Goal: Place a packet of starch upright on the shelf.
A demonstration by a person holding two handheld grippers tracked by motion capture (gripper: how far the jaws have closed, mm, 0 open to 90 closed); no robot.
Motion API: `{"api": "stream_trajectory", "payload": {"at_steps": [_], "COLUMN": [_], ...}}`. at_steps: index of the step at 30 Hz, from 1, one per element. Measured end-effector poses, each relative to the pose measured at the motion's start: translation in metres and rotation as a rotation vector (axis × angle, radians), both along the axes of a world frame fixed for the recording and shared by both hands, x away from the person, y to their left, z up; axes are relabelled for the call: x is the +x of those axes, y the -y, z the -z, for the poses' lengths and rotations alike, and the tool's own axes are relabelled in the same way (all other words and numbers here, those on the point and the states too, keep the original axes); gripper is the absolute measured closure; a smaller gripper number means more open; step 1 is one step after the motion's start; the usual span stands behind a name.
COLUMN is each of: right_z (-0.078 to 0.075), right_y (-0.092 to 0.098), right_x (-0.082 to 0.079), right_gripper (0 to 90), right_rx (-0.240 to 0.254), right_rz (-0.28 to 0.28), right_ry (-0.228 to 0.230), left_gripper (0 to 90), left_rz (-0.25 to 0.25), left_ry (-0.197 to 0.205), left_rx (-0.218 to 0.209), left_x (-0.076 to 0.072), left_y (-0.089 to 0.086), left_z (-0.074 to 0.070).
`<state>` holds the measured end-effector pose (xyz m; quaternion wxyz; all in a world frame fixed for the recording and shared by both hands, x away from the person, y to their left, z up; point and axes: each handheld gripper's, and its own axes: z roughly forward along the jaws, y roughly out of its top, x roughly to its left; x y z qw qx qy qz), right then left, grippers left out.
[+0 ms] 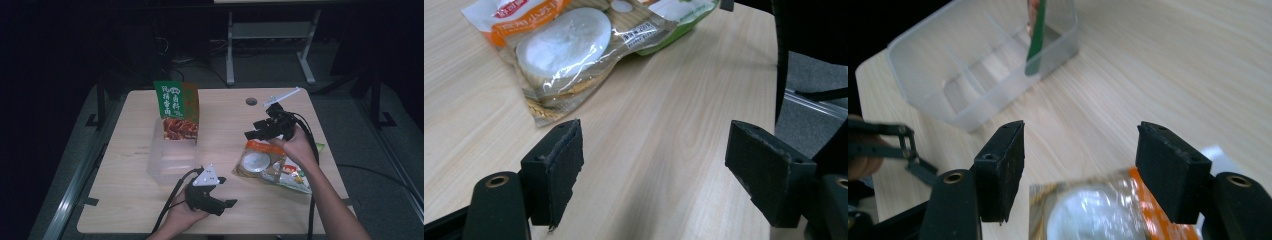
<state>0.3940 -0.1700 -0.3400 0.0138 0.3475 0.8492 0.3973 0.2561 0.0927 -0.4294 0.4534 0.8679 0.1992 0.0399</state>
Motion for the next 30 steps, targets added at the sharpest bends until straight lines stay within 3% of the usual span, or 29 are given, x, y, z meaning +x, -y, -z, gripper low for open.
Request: {"api": "stream_trajectory", "payload": {"at_steps": [7, 12, 15, 24, 30], "right_z": [0.016, 0.025, 0.03, 0.048, 0.061], "right_y": [0.024, 0.041, 0.051, 0.074, 0.087], "right_x": [-0.012, -0.017, -0.018, -0.019, -0.017], "right_gripper": [34.4, 34.3, 33.7, 33.3, 33.2], "right_rx": [-0.019, -0.033, -0.047, -0.073, -0.101], "right_rz": [0.049, 0.092, 0.112, 0.167, 0.22], "right_ry": [-0.04, -0.064, -0.076, -0.124, -0.164], "left_gripper": [24.3, 27.8, 30.6, 45.1, 57.6], "left_rz": [-0.017, -0.029, -0.043, -0.099, -0.146], "left_ry": [-0.003, -0.016, -0.004, 0.004, -0.022], "left_rx": [0.02, 0.011, 0.022, 0.052, 0.076], "left_x": [0.01, 0.021, 0.029, 0.051, 0.067], "left_y": [0.012, 0.024, 0.033, 0.057, 0.066], "left_z": [-0.002, -0.003, -0.005, 0.0, 0.006]}}
